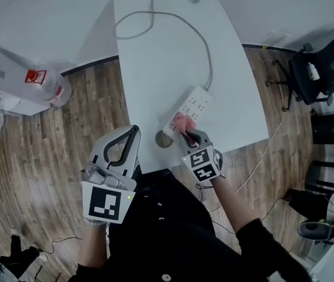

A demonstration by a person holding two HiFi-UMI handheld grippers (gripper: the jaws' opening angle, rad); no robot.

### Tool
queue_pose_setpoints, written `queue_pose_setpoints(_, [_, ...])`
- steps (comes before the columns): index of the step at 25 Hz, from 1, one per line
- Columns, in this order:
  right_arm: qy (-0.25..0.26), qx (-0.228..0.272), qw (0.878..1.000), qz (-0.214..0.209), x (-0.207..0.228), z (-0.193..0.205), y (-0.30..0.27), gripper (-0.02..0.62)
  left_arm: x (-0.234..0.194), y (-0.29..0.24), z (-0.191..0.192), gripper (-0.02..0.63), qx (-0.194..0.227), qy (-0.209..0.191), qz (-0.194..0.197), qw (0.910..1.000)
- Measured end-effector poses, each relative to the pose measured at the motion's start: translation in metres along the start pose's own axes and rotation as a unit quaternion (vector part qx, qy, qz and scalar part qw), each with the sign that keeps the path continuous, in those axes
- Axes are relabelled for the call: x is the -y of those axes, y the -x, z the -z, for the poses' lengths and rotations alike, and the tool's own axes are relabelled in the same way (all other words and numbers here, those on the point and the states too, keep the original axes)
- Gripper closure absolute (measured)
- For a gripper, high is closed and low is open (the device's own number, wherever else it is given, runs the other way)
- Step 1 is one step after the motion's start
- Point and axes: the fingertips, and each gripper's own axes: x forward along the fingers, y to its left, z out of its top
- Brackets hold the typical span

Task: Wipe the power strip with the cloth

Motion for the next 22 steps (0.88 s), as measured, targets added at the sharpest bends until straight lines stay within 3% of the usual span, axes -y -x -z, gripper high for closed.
queue_pose_setpoints(15, [0.004, 0.000, 0.999, -0.048, -0.052, 0.007, 0.007, 0.545, -0.001, 0.006, 0.003, 0.594, -0.002, 0.004, -0.002, 1.0000])
queue_pose_setpoints(22, [0.019, -0.002, 0.999, -0.049, -0.052, 0.005, 0.010, 0.545, -0.002, 0.007, 0.005, 0.594, -0.007, 0.007, -0.003, 0.9999])
